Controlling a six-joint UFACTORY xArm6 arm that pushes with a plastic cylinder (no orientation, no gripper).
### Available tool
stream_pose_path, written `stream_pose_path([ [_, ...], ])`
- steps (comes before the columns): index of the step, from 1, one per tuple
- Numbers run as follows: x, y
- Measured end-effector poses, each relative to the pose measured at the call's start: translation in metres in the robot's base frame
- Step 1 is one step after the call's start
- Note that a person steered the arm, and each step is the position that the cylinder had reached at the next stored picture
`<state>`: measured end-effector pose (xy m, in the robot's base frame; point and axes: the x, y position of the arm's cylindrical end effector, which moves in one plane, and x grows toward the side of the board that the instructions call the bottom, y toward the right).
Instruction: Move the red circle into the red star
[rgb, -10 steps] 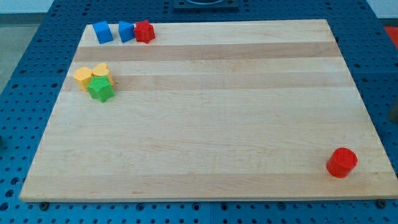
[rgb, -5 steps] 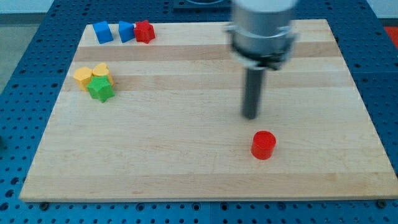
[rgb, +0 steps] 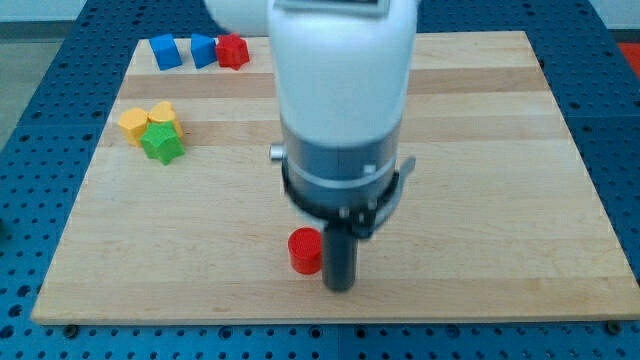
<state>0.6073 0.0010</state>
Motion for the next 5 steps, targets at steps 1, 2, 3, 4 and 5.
stream_pose_path([
  [1, -0.018, -0.047],
  [2, -0.064, -0.052],
  [3, -0.069, -0.029],
  [4, -0.05, 0.01],
  [5, -0.07, 0.009],
])
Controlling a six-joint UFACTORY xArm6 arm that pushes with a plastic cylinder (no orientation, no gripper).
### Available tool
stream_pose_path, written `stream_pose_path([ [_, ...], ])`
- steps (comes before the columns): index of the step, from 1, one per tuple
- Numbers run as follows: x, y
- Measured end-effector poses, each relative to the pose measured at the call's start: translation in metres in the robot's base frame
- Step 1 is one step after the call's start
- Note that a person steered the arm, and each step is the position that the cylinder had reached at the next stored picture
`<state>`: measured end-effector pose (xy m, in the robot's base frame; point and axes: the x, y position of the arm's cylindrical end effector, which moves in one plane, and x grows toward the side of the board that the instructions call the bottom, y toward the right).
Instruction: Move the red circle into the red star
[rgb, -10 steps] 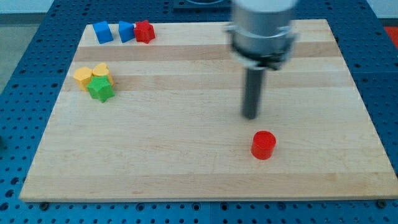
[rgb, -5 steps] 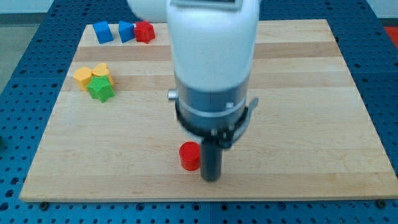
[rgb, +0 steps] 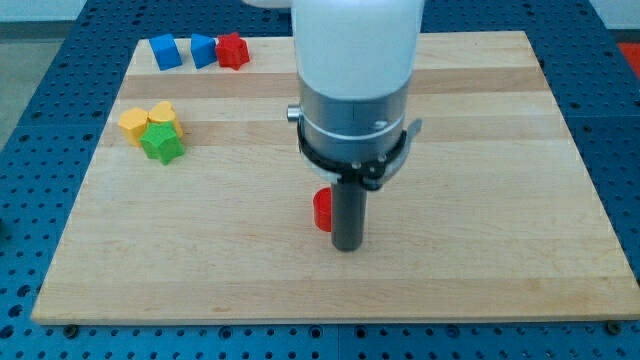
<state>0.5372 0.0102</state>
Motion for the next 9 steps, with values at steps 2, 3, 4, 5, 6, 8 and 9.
stream_pose_path([
  [2, -0.077, -0.075],
  [3, -0.084, -0.081],
  [4, -0.071, -0.072],
  [5, -0.08, -0.058],
  [6, -0.12, -0.056],
  [8, -0.163, -0.041],
  [9, -0.163, -0.021],
])
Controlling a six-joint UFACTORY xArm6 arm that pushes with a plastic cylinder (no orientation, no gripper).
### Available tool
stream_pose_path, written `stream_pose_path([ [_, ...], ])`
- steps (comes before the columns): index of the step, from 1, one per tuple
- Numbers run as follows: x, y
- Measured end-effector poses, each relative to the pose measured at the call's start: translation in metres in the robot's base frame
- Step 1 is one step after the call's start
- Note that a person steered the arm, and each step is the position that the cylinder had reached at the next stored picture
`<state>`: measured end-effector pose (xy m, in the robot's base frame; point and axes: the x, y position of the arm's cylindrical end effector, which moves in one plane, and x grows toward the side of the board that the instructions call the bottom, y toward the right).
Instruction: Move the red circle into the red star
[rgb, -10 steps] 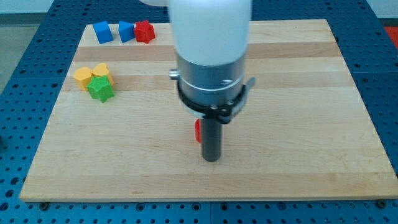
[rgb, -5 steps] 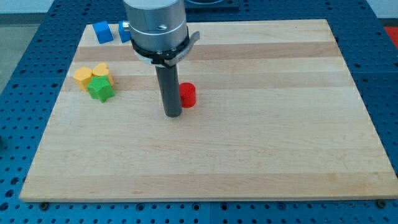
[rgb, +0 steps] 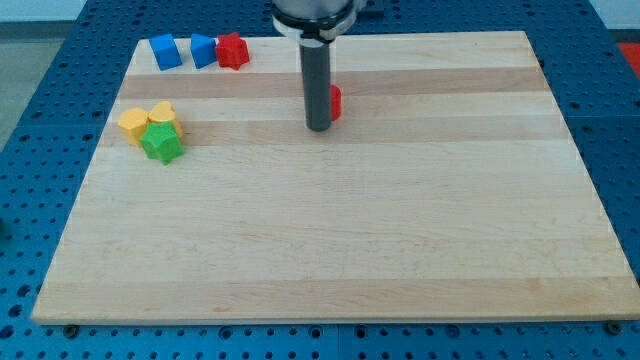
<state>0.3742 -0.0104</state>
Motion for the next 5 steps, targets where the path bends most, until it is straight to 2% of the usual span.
stream_pose_path([
  [1, -0.005, 0.016],
  [3, -0.063, -0.015],
  [5, -0.125, 0.027],
])
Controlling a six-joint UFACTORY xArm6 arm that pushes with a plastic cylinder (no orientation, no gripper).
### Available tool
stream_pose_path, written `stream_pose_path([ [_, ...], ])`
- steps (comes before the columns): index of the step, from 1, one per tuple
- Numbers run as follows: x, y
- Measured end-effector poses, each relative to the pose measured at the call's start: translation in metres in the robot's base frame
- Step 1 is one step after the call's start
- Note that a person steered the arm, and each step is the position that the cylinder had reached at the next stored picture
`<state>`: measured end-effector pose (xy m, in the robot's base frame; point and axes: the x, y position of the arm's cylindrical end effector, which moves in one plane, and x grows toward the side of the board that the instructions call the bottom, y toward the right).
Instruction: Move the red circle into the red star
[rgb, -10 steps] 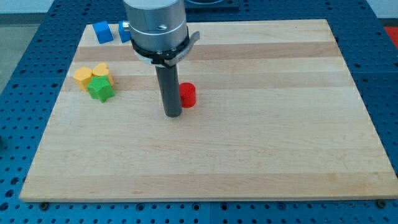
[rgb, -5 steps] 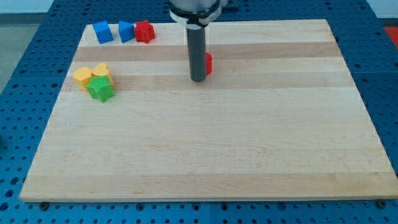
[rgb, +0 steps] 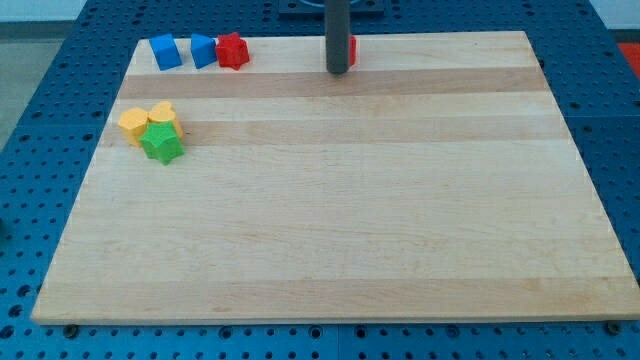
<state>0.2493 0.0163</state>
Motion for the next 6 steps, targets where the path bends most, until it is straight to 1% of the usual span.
stream_pose_path([
  [1, 0.007, 0.044],
  [2, -0.014, 0.083],
  [3, -0.027, 0.038],
  [4, -0.03, -0.005],
  [6, -0.054, -0.008],
])
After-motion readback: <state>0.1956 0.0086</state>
